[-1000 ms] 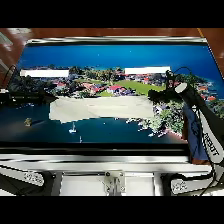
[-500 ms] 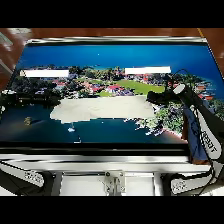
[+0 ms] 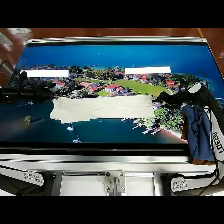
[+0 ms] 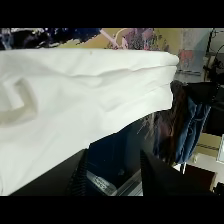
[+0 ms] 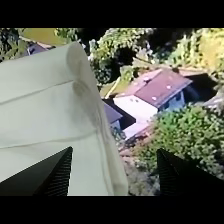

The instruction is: Fold the shirts.

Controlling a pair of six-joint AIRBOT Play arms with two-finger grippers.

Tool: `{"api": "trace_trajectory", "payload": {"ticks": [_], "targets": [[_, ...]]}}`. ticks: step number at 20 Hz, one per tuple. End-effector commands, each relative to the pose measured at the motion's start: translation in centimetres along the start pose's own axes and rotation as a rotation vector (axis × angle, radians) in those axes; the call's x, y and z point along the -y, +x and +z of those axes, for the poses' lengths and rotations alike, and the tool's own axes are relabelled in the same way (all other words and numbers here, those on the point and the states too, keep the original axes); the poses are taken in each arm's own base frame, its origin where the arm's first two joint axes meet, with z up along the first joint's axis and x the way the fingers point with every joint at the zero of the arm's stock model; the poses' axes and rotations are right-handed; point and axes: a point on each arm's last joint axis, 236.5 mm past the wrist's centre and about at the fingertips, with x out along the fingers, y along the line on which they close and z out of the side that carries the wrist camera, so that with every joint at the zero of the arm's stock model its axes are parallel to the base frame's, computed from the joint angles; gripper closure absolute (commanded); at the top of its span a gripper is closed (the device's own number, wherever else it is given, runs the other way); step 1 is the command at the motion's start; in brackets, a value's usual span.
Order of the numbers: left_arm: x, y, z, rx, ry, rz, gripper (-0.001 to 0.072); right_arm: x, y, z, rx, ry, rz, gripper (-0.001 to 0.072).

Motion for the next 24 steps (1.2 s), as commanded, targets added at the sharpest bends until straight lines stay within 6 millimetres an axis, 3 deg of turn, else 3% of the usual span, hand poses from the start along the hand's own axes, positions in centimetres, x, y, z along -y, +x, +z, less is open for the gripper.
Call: {"api": "trace_trajectory", "payload": {"ticks": [1, 5, 6, 8, 10, 11, 12, 14, 16, 19, 24], "targets": [[2.4, -1.1, 0.0, 0.015, 0.053, 0.003, 0.0331, -2.3, 1.6, -0.9, -0.063, 0.113, 0.162, 0.0078], [5.5, -1.0, -0.3, 0.022, 0.135, 0.012, 0.0332, -3.7, 5.2, -2.3, -0.112, 0.16, 0.172, 0.008], [6.2, -0.8, -0.4, 0.021, 0.147, 0.004, 0.0332, -4.0, 5.9, -2.6, -0.122, 0.165, 0.167, 0.0118], [8.5, -0.3, -0.4, 0.029, 0.167, -0.052, 0.0332, -4.3, 6.6, -2.5, -0.11, 0.191, 0.156, 0.0255], [11.2, 0.3, -0.2, 0.045, 0.178, -0.137, 0.0332, -4.7, 6.5, -1.7, -0.081, 0.213, 0.169, 0.0557], [12.3, 0.7, -0.2, 0.047, 0.181, -0.173, 0.0333, -4.9, 6.2, -1.5, -0.075, 0.206, 0.175, 0.0641], [13.2, 1.3, -0.4, 0.043, 0.186, -0.196, 0.0344, -5.3, 5.6, -1.3, -0.065, 0.17, 0.182, 0.0641], [14.2, 3.3, -0.9, 0.02, 0.203, -0.198, 0.0577, -6.6, 3.2, -0.7, -0.026, 0.093, 0.194, 0.0642], [14.9, 6.6, -1.8, -0.011, 0.237, -0.164, 0.0668, -8.3, -0.4, 0.3, 0.044, 0.027, 0.204, 0.0642], [14.9, 13.2, -4.4, -0.078, 0.35, -0.034, 0.0668, -10.7, -6.1, 1.0, 0.14, -0.039, 0.214, 0.0642], [16.2, 22.5, -9.6, -0.163, 0.387, 0.002, 0.0668, -12.5, -10.9, -1.0, 0.148, -0.11, 0.216, 0.0642]]}}
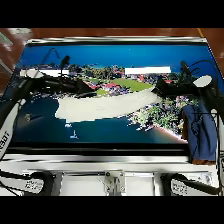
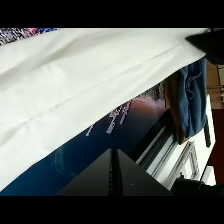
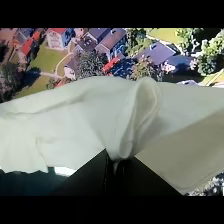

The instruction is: Fold the shirts.

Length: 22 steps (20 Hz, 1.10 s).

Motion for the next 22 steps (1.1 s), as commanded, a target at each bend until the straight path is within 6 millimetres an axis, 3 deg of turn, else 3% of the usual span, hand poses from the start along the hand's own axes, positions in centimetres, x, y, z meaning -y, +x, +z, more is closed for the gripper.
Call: {"api": "trace_trajectory", "payload": {"ticks": [1, 4, 6, 8, 15, 18, 22], "targets": [[0.8, 6.9, -1.8, -0.026, 0.021, 0.05, 0.0668, -2.1, -3.7, -0.9, 0.012, -0.063, -0.006, 0.0642], [0.3, 11.1, -3.4, -0.041, -0.043, 0.077, 0.0668, -2.3, -6.7, -1.7, 0.026, -0.107, -0.065, 0.0642], [0.6, 13.2, -5.1, -0.081, -0.057, 0.068, 0.0668, -0.6, -7.7, -2.6, 0.001, -0.125, -0.15, 0.0642], [1.1, 14.4, -6.3, -0.109, -0.053, 0.059, 0.0668, 2.2, -7.6, -3.9, -0.074, -0.107, -0.255, 0.0641], [2.2, 14.7, -6.5, -0.109, -0.073, 0.027, 0.0668, 10.3, -2.3, -8.5, -0.298, -0.012, -0.407, 0.0641], [2.4, 14.7, -6.8, -0.122, -0.076, 0.017, 0.0668, 14.0, -1.1, -10.8, -0.395, 0.014, -0.495, 0.0641], [2.6, 14.6, -7.1, -0.138, -0.077, 0.009, 0.0668, 17.3, -0.6, -10.3, -0.369, 0.062, -0.613, 0.0623]]}}
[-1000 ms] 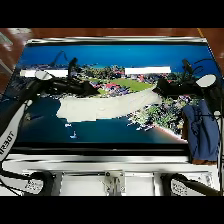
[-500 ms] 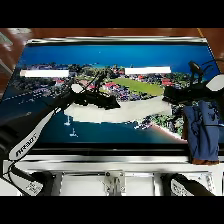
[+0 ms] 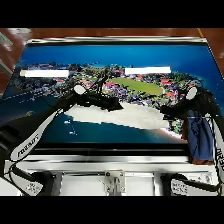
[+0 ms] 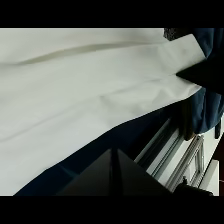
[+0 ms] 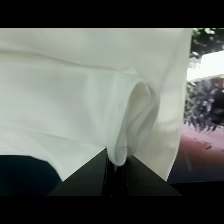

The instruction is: Fold the shirts.

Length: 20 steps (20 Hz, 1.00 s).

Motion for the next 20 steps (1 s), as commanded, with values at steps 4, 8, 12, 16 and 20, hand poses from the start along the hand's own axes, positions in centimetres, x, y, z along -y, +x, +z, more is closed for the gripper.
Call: {"api": "trace_trajectory", "payload": {"ticks": [4, 8, 12, 16, 20], "targets": [[0.2, 0.0, -0.2, -0.011, -0.004, -0.009, 0.0668, 3.0, 2.8, -0.4, -0.04, 0.053, -0.116, 0.0237], [0.4, -0.1, -0.2, -0.009, -0.003, -0.012, 0.0668, 4.7, 2.0, -0.4, -0.041, 0.116, -0.088, 0.0075], [0.7, -0.1, -0.4, -0.02, -0.008, -0.026, 0.0668, 2.2, 2.1, 0.9, 0.008, 0.254, 0.253, 0.0075], [1.7, -0.3, 0.0, -0.013, 0.0, -0.048, 0.0668, 2.4, 3.5, 1.9, 0.085, 0.358, 0.329, 0.0075], [3.2, -0.9, 1.5, 0.016, 0.039, -0.066, 0.0668, 1.9, 5.6, 1.5, 0.035, 0.406, 0.363, 0.008]]}}
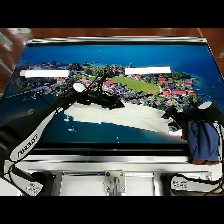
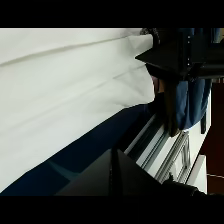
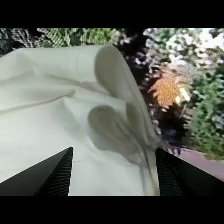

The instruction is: Fold the shirts.

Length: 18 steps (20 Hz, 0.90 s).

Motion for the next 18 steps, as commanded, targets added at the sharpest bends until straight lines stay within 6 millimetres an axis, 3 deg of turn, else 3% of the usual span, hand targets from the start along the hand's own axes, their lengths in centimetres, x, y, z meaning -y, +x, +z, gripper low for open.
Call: {"api": "trace_trajectory", "payload": {"ticks": [1, 3, 4, 5, 6, 7, 8, 11, 14, 18], "targets": [[1.2, -0.4, 1.1, 0.022, 0.03, -0.016, 0.0667, -0.5, 1.8, 0.2, -0.006, 0.056, 0.069, 0.008], [1.5, -0.5, 1.3, 0.025, 0.036, -0.018, 0.0667, -0.6, 2.6, -0.1, -0.032, 0.078, 0.088, 0.0115], [1.5, -0.5, 1.3, 0.025, 0.036, -0.018, 0.0668, -0.5, 2.8, -0.2, -0.04, 0.085, 0.089, 0.0209], [1.5, -0.5, 1.3, 0.025, 0.035, -0.018, 0.0668, -0.4, 3.0, -0.2, -0.044, 0.087, 0.089, 0.022], [1.5, -0.5, 1.3, 0.025, 0.036, -0.019, 0.0667, -0.5, 2.9, -0.2, -0.044, 0.08, 0.092, 0.0274], [1.5, -0.5, 1.3, 0.025, 0.035, -0.018, 0.0667, -0.6, 2.8, -0.2, -0.041, 0.064, 0.095, 0.0561], [1.4, -0.5, 1.3, 0.025, 0.036, -0.018, 0.0667, -0.9, 2.5, -0.3, -0.047, 0.038, 0.099, 0.0641], [1.1, -0.2, 1.2, 0.023, 0.031, -0.014, 0.0668, -3.6, -1.0, 0.3, -0.01, -0.131, 0.141, 0.0642], [-0.6, 1.3, 1.1, 0.026, 0.008, 0.013, 0.0668, -7.7, -7.2, 1.4, 0.098, -0.257, 0.187, 0.0641], [-2.2, 4.5, -1.3, -0.038, -0.078, 0.024, 0.0669, -11.7, -14.4, 1.5, 0.252, -0.311, 0.232, 0.0642]]}}
